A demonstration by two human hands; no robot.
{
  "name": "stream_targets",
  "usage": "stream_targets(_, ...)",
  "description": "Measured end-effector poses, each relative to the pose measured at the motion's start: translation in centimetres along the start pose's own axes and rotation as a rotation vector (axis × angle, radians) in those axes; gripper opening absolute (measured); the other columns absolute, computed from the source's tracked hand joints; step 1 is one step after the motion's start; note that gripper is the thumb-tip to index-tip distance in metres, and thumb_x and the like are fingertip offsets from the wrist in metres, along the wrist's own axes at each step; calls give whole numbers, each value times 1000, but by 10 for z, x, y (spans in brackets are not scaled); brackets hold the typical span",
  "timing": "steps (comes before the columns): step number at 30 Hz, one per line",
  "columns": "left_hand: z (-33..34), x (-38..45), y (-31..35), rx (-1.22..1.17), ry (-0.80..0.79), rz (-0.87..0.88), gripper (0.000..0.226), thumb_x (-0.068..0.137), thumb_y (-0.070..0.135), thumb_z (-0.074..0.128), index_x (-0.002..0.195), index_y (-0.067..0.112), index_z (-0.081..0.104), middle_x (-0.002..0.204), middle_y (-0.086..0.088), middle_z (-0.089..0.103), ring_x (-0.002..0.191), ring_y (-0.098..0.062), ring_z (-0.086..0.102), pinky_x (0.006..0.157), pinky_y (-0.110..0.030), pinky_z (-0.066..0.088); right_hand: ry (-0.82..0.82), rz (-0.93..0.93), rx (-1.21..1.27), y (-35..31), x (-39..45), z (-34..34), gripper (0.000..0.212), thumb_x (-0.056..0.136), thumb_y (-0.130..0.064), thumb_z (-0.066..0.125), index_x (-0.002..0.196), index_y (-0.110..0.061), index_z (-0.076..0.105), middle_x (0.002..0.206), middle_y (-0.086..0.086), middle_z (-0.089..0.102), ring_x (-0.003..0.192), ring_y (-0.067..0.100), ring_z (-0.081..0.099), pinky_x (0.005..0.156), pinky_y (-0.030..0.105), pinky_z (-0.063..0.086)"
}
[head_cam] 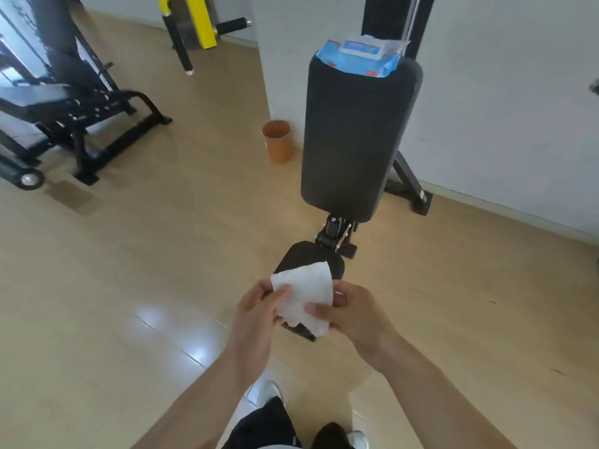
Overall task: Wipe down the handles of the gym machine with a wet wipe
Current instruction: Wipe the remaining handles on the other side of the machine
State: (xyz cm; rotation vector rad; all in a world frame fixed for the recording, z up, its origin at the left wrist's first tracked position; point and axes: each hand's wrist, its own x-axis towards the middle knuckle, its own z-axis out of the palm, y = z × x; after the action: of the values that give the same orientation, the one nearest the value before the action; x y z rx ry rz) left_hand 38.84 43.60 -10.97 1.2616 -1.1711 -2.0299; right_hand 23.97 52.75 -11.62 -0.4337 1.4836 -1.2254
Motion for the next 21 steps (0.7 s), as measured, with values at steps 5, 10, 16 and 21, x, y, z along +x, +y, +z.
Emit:
stream_targets(5, -85, 16, 8, 24, 178, 100, 15, 94, 22, 67, 96, 8, 65, 85, -15, 69, 78, -28, 61, 74, -44, 49, -98, -19, -98, -1, 26, 63, 34, 83, 3, 77, 113, -11, 71, 97, 10, 79, 83, 18, 75, 64, 20, 56)
stream_targets(10, -179, 58, 39, 125, 260, 147, 15, 94, 28, 66, 89, 14, 65, 67, 1, 68, 63, -17, 56, 64, -34, 46, -180, 20, -236, -3, 85, 154, 40, 93, 10, 59, 122, -17, 69, 103, 7, 78, 94, 18, 74, 83, 26, 58)
stream_targets(16, -285, 122, 105, 220, 179, 121, 20, 94, 32, 65, 95, 12, 66, 74, 1, 72, 67, -11, 65, 60, -21, 54, -140, 73, 94, -20, 161, 276, 31, 91, -23, 71, 121, -13, 70, 118, 11, 73, 113, 29, 68, 106, 49, 48)
stream_targets(21, -343, 160, 141, 187, 10, -11, 38, 82, 28, 79, 115, 18, 63, 98, -12, 77, 98, -33, 72, 91, -55, 56, 78, 47, 67, -42, 208, 334, 22, 87, -9, 75, 108, -14, 72, 106, 7, 77, 103, 28, 72, 101, 54, 51)
